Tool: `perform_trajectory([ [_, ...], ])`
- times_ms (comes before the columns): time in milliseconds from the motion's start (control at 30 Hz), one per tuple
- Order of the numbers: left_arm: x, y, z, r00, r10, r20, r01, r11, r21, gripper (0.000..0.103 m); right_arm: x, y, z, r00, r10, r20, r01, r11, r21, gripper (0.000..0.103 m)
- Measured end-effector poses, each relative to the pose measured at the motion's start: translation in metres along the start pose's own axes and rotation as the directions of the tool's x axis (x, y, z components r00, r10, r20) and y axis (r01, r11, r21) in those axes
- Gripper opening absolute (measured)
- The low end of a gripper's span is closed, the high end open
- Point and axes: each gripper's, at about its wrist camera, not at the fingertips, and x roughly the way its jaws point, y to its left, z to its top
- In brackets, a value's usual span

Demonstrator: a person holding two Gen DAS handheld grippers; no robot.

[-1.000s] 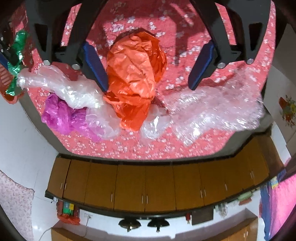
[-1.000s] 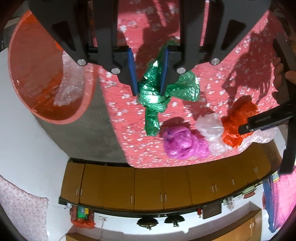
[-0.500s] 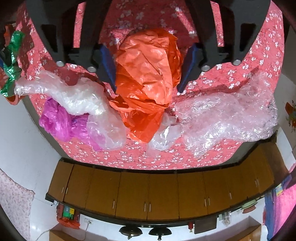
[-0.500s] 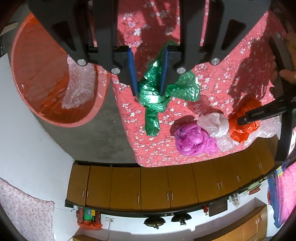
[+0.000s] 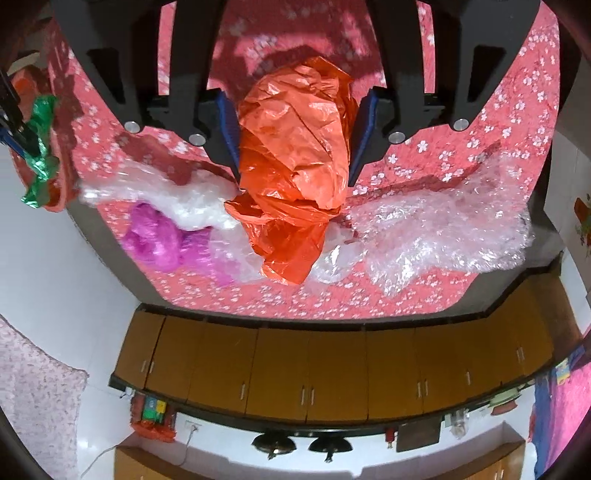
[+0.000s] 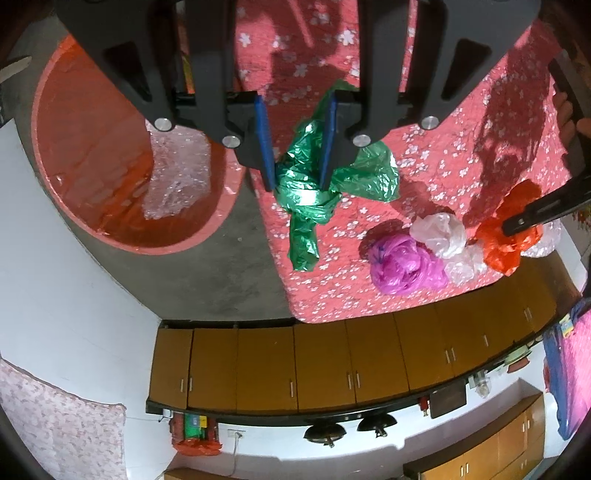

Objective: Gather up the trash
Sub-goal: 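Carry the orange bag and green bag in both grippers over the basket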

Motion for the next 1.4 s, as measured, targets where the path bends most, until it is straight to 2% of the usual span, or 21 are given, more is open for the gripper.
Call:
perform_trajectory([
  [167,-0.028,-0.019,0.001,0.998,-0.042,0.047,0.039,0.998,0.058,0.052,-0.018,-0.016,0.000,0.999,-0.019,0.035,0.018,0.999,0.036,0.025],
  [333,-0.053,-0.048,0.002,0.989,-0.122,0.085,0.112,0.987,0.118,0.052,-0.043,-0.036,0.001,0.994,-0.063,0.085,0.057,0.995,0.077,0.025],
  [700,-0.076,-0.132,-0.004,0.950,-0.303,0.081,0.279,0.934,0.222,0.052,-0.087,-0.096,-0.010,0.966,-0.212,0.145,0.186,0.967,0.175,0.025],
  [967,-0.075,-0.174,-0.013,0.926,-0.374,0.056,0.345,0.896,0.279,0.052,-0.099,-0.128,-0.020,0.953,-0.269,0.139,0.235,0.947,0.221,0.025],
  [1400,-0.067,-0.223,-0.020,0.907,-0.421,0.005,0.394,0.853,0.341,0.052,-0.102,-0.155,-0.026,0.945,-0.298,0.137,0.253,0.928,0.275,0.025],
])
